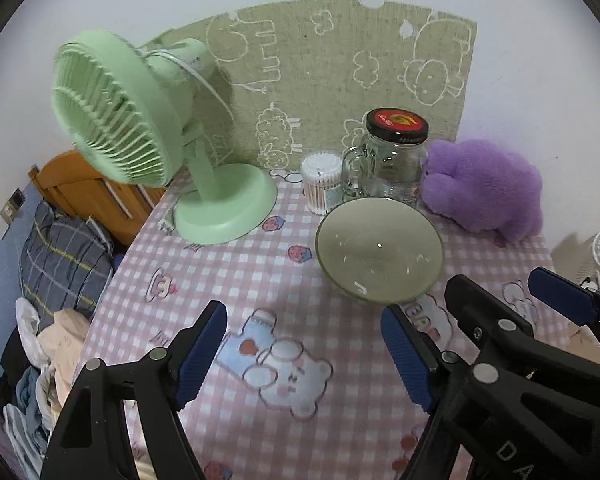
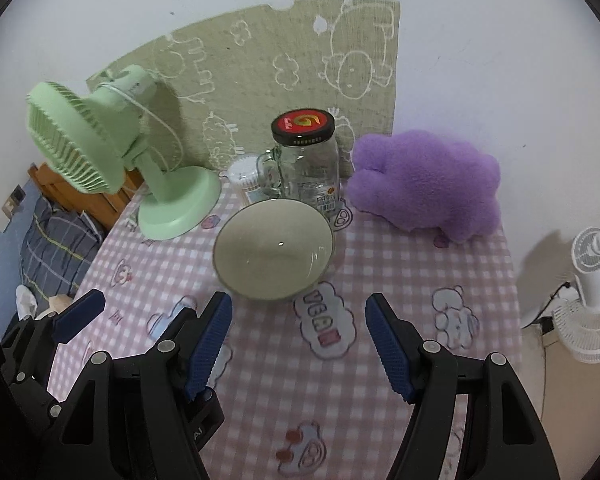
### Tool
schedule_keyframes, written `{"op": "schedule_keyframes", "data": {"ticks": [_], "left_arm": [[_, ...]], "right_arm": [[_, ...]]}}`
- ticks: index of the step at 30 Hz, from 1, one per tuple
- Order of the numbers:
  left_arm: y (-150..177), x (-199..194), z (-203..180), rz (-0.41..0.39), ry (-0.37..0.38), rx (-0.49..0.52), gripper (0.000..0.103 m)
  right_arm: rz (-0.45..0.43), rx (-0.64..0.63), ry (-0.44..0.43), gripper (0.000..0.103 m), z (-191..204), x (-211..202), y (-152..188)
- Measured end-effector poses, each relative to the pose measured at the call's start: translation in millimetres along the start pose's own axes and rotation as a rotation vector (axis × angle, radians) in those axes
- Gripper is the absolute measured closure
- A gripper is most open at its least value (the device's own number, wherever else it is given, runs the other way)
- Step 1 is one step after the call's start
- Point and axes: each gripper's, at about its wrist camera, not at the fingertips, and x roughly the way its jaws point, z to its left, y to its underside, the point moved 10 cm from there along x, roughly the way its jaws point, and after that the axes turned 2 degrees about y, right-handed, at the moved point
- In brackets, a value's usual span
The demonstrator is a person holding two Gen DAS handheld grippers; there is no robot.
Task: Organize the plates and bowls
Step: 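Move both grippers to the last cream bowl beside the glass jar, then close both grippers on the rim of the last cream bowl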
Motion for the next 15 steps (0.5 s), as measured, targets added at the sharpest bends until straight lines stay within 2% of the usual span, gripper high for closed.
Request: {"op": "schedule_keyframes", "data": {"ticks": [11,14,15], "left_arm": [[-19.8,70.1,-7.1,0.007,0.023,-0.007,0.028],[-22.9,87.3,-8.9,0.01,0.03,-0.006,0.032],[-22.9,90.3,-10.2,0.013,0.034,-0.005,0.035]], "right_arm": [[-0.003,0.029,0.044,0.03,-12.7,72.7,-21.3],[-0.01,0.036,0.037,0.032,-14.6,89.2,-27.0],[-0.005,0.037,0.033,0.035,-14.5,96.3,-28.0]]}}
